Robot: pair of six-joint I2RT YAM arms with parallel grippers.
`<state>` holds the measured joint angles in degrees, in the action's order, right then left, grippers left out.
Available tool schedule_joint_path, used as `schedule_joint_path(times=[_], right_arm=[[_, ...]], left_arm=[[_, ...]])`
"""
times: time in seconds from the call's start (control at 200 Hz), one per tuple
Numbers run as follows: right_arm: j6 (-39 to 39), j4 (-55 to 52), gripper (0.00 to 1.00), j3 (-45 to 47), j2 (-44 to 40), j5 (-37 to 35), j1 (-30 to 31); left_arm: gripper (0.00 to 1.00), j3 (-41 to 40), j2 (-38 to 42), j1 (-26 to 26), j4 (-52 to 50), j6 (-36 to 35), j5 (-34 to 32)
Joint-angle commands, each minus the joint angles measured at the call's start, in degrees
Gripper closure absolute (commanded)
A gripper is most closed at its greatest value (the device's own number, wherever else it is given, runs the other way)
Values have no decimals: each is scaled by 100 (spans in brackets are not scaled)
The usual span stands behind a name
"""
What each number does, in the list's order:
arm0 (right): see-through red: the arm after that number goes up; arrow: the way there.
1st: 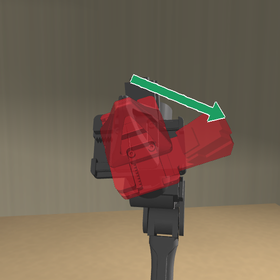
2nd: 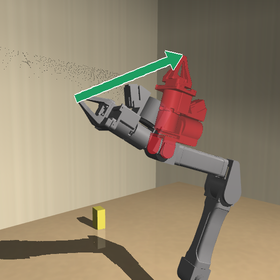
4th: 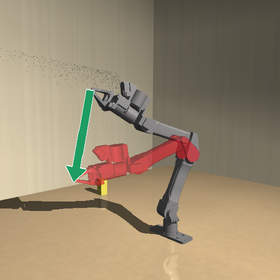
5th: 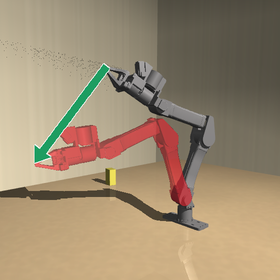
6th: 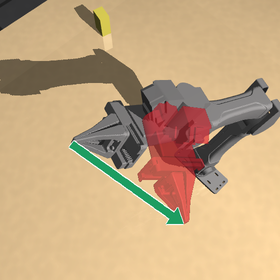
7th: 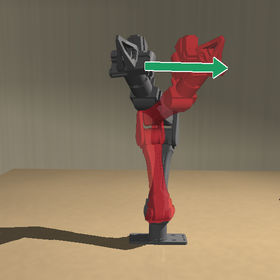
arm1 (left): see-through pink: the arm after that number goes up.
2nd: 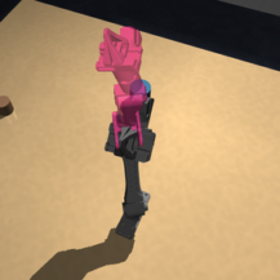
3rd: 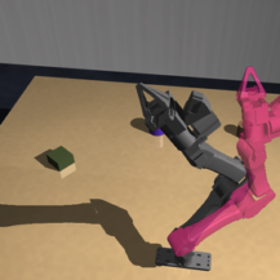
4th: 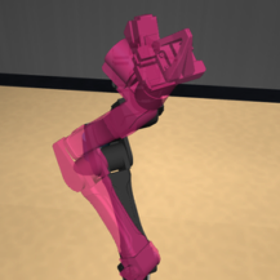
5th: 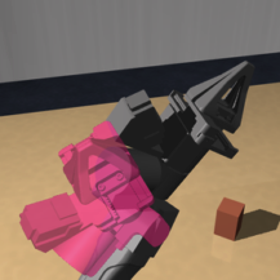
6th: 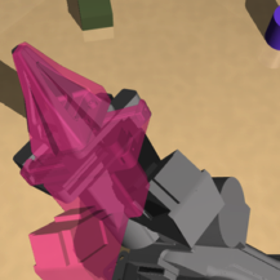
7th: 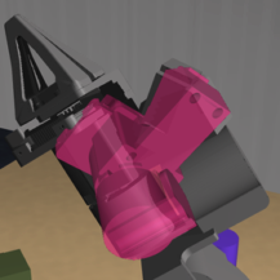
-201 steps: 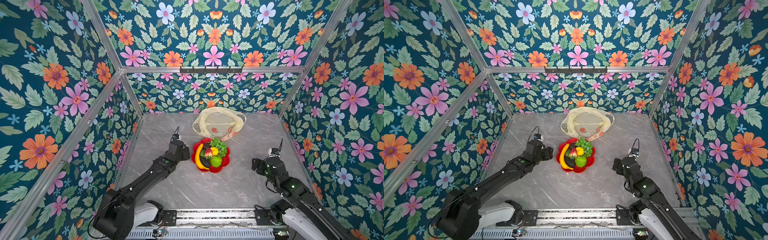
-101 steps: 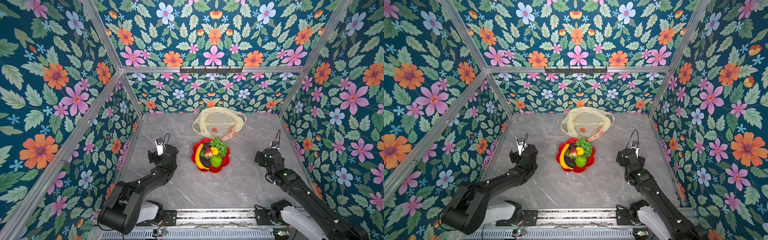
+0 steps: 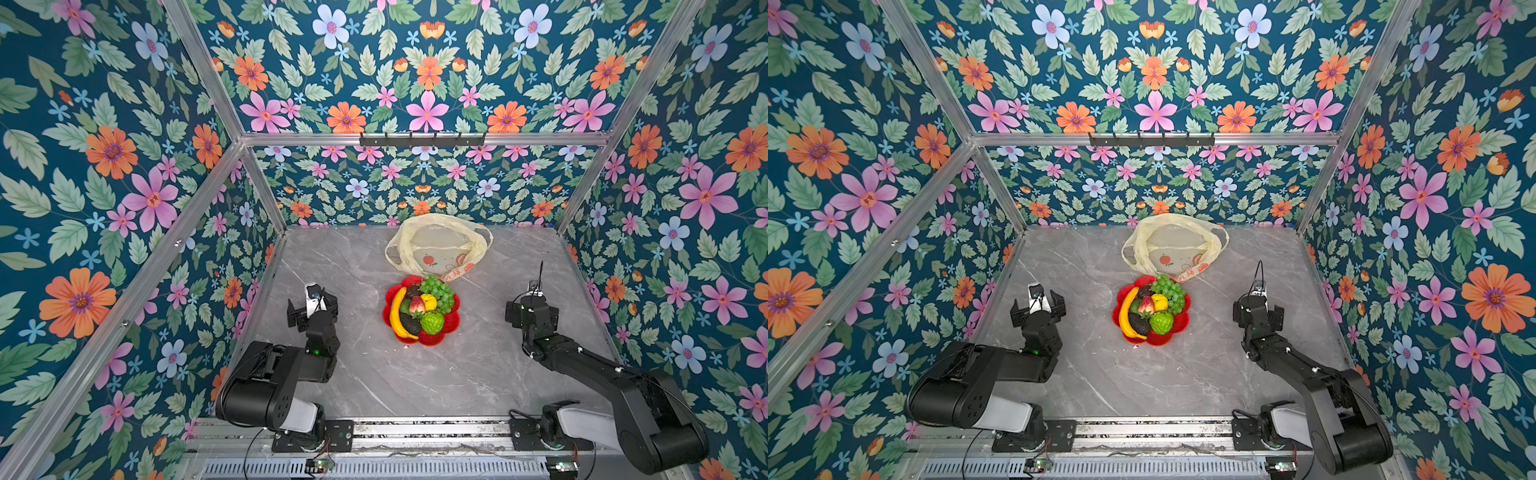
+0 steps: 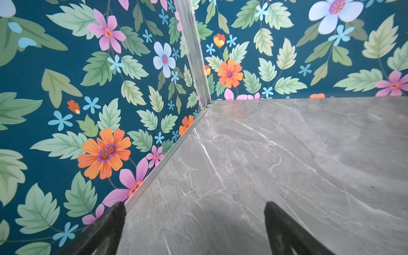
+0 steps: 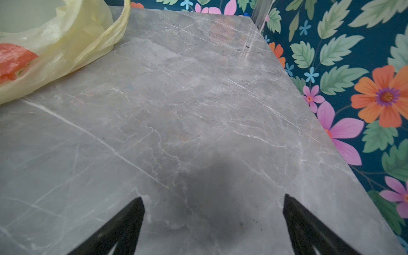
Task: Take fruits out of the plastic bag
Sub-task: Reset both arms
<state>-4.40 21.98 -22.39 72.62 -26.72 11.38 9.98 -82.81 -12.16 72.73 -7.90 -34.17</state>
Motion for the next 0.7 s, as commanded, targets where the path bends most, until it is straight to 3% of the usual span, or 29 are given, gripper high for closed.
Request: schedule_joint_path(times=[0.0, 0.13, 0.205, 0.275, 0.32, 0.35, 0.39, 0.445, 0.695], right_arm=[[393, 927, 1, -31, 160, 251, -66], [519, 1398, 1, 123, 188, 851, -353], [331, 1730, 1, 202, 255, 1469, -764], [60, 2089, 1, 271, 571, 2230, -1190], [-5, 2421, 1, 275, 894, 2479, -1307], [70, 2713, 1, 334, 972, 2647, -1322], [88, 2454, 1, 302, 899, 2694, -1314], [80, 2611, 1, 328, 954, 2680, -1322], [45, 2671, 1, 389, 945, 2489, -1322]], left_arm=[[0, -54, -72, 136, 425, 305, 1330], [0, 278, -797, 335, 717, 293, 1314], [0, 534, -605, 749, -373, 854, 1840], [0, 520, -1127, 883, 464, 746, 2006], [0, 635, -848, 938, -410, 965, 2113], [0, 629, -908, 963, -243, 975, 2158], [0, 559, -1047, 970, 217, 855, 2159], [0, 592, -936, 970, -127, 939, 2176], [0, 549, -1001, 961, 145, 855, 2099]])
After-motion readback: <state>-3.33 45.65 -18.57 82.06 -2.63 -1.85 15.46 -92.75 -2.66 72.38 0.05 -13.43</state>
